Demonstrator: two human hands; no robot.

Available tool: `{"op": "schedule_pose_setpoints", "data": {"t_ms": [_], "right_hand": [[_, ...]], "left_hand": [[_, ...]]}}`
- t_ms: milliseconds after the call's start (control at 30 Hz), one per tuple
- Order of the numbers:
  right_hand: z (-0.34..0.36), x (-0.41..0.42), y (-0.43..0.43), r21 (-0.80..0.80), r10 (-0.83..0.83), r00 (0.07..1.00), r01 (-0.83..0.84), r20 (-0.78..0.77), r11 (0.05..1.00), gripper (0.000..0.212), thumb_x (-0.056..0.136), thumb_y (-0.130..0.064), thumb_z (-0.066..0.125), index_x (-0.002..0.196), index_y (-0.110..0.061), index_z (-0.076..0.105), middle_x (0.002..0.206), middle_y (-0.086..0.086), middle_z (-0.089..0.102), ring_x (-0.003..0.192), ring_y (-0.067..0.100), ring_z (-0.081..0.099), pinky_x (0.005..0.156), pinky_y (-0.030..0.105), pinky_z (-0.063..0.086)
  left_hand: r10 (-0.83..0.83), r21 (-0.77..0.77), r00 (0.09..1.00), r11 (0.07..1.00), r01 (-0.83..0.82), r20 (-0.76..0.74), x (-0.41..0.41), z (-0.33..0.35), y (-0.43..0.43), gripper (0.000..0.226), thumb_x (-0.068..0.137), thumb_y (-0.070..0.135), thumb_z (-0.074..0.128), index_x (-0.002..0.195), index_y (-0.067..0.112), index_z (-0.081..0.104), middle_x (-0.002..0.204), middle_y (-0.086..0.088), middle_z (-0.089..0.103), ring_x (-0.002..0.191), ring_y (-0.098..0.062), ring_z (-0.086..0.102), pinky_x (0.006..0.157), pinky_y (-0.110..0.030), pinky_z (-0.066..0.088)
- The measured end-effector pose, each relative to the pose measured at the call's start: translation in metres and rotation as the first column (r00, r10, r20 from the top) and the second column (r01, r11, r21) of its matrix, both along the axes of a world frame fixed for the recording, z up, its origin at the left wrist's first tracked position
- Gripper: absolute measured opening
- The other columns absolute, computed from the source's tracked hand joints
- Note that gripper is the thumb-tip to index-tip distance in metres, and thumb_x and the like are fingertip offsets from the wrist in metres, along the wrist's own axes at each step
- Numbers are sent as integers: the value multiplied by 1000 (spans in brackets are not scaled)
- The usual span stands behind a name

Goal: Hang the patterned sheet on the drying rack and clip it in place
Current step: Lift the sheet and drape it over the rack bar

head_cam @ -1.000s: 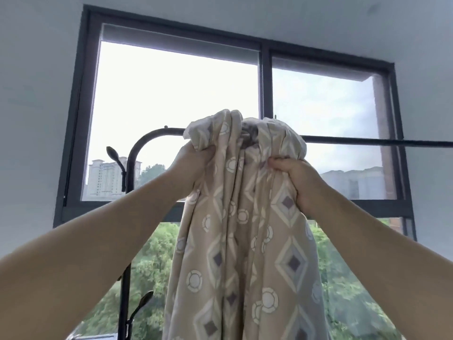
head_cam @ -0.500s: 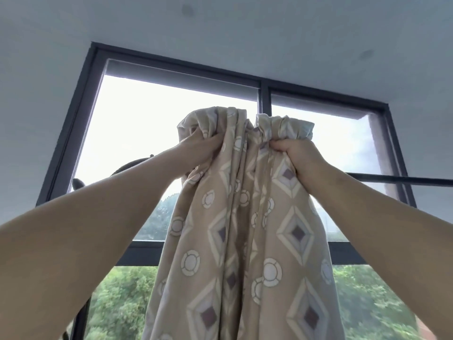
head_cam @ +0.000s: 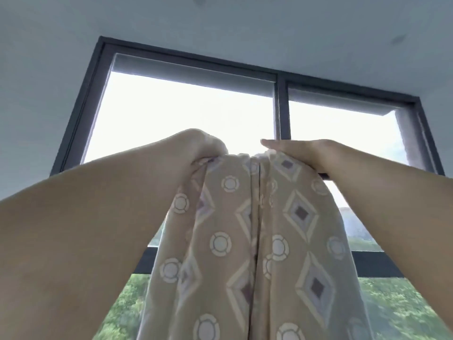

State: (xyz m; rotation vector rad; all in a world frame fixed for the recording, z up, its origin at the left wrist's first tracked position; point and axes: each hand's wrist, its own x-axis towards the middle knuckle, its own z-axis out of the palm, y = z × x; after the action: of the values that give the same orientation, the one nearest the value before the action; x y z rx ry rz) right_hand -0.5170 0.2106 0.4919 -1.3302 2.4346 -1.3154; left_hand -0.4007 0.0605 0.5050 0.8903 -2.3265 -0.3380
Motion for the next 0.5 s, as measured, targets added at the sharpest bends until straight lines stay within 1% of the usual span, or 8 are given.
{"op": "schedule_pose_setpoints", "data": {"t_ms": [33, 67, 133, 233, 333, 400, 467, 500], "right_hand": [[1, -3, -2, 117, -50, 999, 49, 3, 992, 70, 83, -71, 41, 117, -12, 57, 99, 8, 64, 86, 28, 59, 68, 32, 41], [4, -7, -5, 165, -87, 996, 89, -18, 982, 70, 83, -71, 41, 115, -11, 58, 94, 9, 64, 81, 27, 59, 64, 33, 40], [9, -13, -9, 154, -95, 992, 107, -84, 982, 60, 88, -65, 40, 110, -12, 60, 87, 9, 64, 75, 24, 59, 63, 31, 41], [9, -19, -12, 85, -43, 993, 53, -112, 995, 48, 94, -56, 38, 101, -13, 58, 84, 6, 63, 75, 20, 58, 70, 30, 42], [4, -18, -15, -17, -22, 980, 19, -197, 1000, 37, 99, -44, 34, 121, -18, 49, 109, 3, 59, 98, 21, 56, 88, 29, 36], [1, -17, -14, -113, -11, 985, -9, -171, 994, 42, 100, -38, 34, 132, -14, 45, 129, 1, 50, 114, 21, 49, 96, 29, 32], [-5, -19, -13, -170, -31, 991, 9, -127, 985, 45, 99, -39, 33, 134, -12, 44, 141, 4, 44, 126, 20, 43, 104, 31, 28], [-8, -21, -13, -187, -113, 976, 78, -186, 979, 44, 97, -40, 32, 128, -14, 49, 140, 5, 46, 127, 22, 43, 107, 33, 28]], "left_hand": [[48, -11, 999, 999, -48, 22, -2, 0, 1, 19, 89, 15, 41, 71, 10, 47, 78, -14, 48, 74, -23, 44, 62, -27, 36], [61, -13, 995, 998, -60, 77, -2, 1, 7, 21, 87, 13, 40, 67, 12, 46, 72, -12, 47, 71, -23, 43, 62, -27, 36], [90, -100, 984, 992, -75, 154, -3, 7, 9, 25, 86, 12, 38, 61, 12, 43, 64, -9, 45, 62, -22, 41, 62, -27, 34], [121, -96, 983, 989, -109, 136, -2, 7, 9, 24, 86, 15, 38, 62, 13, 41, 61, -7, 44, 56, -21, 39, 59, -27, 32], [121, -91, 989, 989, -113, 85, 3, 2, 10, 20, 84, 18, 38, 64, 15, 41, 67, -7, 47, 63, -21, 41, 64, -29, 34], [103, -60, 994, 993, -101, 30, 4, -2, 9, 18, 81, 20, 38, 65, 15, 42, 72, -8, 49, 68, -22, 43, 69, -31, 36], [61, -39, 997, 997, -62, -46, 5, -8, 9, 22, 84, 23, 37, 66, 15, 44, 74, -7, 52, 68, -23, 46, 70, -31, 38], [54, -50, 995, 997, -58, -88, 5, -12, 12, 26, 87, 25, 36, 67, 14, 48, 76, -6, 55, 70, -22, 49, 71, -31, 40]]}}
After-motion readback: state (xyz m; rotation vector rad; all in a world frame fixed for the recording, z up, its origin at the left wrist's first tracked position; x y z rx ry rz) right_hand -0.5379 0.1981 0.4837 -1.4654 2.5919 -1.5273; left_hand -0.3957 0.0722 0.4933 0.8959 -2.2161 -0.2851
